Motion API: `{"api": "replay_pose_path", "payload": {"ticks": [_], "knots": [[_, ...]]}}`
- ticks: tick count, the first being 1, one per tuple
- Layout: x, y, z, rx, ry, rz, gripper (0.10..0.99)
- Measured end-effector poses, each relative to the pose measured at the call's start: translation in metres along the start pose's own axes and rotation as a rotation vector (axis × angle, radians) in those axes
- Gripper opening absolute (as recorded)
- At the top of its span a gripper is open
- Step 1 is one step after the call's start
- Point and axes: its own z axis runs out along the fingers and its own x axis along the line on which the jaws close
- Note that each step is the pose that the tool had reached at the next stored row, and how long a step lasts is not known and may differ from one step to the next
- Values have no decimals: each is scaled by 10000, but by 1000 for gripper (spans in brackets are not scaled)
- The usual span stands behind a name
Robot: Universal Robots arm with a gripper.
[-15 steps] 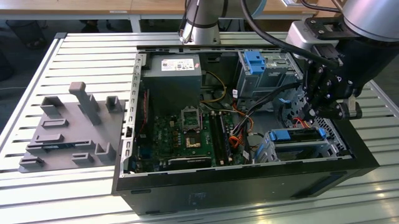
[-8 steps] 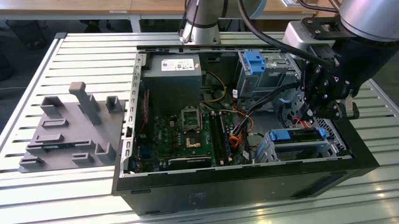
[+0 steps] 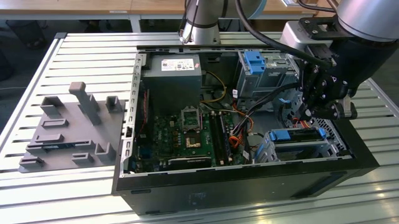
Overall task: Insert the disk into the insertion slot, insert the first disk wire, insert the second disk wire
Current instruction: 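Insert the second disk wire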
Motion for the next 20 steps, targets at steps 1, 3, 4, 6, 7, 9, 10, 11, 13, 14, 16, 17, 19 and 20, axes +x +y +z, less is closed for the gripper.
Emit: {"api": "replay_pose_path", "payload": {"ticks": [1, 3, 4, 6, 7, 9, 10, 11, 13, 14, 16, 17, 19, 20], "knots": [[0, 4, 0, 0, 0, 0, 106], [-1, 11, 0, 0, -1, 0, 106], [-2, 15, 0, 0, -2, 0, 106], [-5, 20, 0, 0, 0, -1, 106], [-7, 21, 0, 0, -1, -2, 106], [-18, 26, 1, 0, 0, -1, 106], [-31, 31, 1, 0, -1, 1, 106], [-42, 34, 2, 0, -1, 1, 106], [-58, 40, 4, 0, -2, 0, 106], [-69, 43, 5, 0, -1, -1, 106], [-100, 48, 11, 0, -1, -1, 106], [-123, 50, 17, 0, -1, 0, 106], [-175, 53, 29, 0, -1, -1, 106], [-201, 54, 34, 0, 0, -1, 106]]}}
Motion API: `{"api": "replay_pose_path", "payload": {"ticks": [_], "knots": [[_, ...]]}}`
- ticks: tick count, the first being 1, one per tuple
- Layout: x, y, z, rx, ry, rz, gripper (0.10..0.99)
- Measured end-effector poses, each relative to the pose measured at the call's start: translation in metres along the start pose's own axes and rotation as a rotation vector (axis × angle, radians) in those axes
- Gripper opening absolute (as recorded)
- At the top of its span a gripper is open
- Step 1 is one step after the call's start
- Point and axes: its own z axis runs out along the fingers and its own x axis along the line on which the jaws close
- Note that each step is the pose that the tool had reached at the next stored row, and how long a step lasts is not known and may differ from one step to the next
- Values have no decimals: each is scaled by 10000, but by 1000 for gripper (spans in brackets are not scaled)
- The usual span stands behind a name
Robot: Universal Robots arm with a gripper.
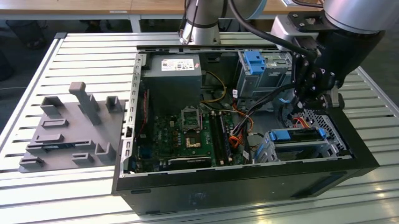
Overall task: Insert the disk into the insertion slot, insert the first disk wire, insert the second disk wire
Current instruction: 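Insert the second disk wire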
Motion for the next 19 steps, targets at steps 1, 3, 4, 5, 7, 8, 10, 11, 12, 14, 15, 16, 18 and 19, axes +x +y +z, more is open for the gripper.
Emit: {"api": "replay_pose_path", "payload": {"ticks": [1, 3, 4, 5, 7, 8, 10, 11, 12, 14, 15, 16, 18, 19], "knots": [[-24, 1, 5, 0, 0, 1, 106], [-66, 6, 18, 0, -1, 2, 106], [-82, 7, 23, 0, -1, 0, 106], [-97, 7, 27, 0, 0, -1, 106], [-127, 9, 35, 0, 5, 0, 106], [-132, 10, 39, -1, 13, -1, 106], [-146, 14, 50, 1, 32, -1, 106], [-203, 25, 71, 1, 35, 0, 106], [-231, 31, 80, 1, 34, -1, 169], [-256, 33, 94, 1, 34, -2, 235], [-266, 34, 102, 1, 35, -1, 247], [-274, 35, 110, 1, 35, -1, 247], [-284, 36, 133, 1, 39, -2, 310], [-288, 37, 146, 1, 49, -2, 310]]}}
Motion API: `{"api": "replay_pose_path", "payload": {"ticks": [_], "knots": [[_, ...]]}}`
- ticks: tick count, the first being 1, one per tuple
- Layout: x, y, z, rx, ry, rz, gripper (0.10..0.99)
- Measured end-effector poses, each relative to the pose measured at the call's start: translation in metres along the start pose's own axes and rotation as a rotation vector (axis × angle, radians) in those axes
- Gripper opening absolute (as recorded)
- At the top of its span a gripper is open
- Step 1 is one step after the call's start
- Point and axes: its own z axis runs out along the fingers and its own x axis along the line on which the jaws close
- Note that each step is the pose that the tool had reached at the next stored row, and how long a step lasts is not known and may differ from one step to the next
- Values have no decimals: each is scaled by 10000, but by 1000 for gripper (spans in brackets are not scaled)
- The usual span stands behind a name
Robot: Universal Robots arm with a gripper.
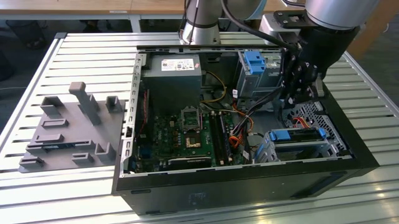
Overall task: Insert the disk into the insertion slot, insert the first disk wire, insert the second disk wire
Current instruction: 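Insert the second disk wire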
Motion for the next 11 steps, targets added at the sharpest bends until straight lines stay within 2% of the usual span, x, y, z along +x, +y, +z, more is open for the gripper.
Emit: {"api": "replay_pose_path", "payload": {"ticks": [2, 9, 10, 11], "knots": [[-3, 1, 25, 2, 42, -2, 310], [-3, 3, 74, 14, 285, -12, 310], [-3, 3, 74, 14, 307, -12, 294], [-4, 3, 74, 16, 336, -13, 231]]}}
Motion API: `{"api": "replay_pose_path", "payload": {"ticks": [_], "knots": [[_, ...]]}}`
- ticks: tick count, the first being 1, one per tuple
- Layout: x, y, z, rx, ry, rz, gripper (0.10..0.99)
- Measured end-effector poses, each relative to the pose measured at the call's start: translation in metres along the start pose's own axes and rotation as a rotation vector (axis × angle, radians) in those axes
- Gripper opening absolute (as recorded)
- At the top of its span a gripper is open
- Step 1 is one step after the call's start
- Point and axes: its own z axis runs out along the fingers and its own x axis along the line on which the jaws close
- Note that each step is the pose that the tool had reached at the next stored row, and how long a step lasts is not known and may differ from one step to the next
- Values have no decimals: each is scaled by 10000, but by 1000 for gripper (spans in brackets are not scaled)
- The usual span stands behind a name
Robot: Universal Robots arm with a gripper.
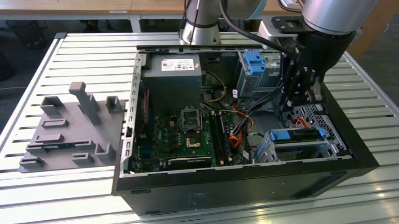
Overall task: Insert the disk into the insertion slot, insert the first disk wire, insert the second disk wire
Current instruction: 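Insert the second disk wire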
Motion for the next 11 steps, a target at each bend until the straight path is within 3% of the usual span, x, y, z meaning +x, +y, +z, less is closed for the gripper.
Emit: {"api": "replay_pose_path", "payload": {"ticks": [1, 3, 8, 11], "knots": [[-1, 0, 0, 1, 25, -1, 231], [-2, 0, 1, 2, 66, -3, 149], [5, -1, 0, 3, 89, -2, 149], [63, -4, 2, 3, 72, -2, 149]]}}
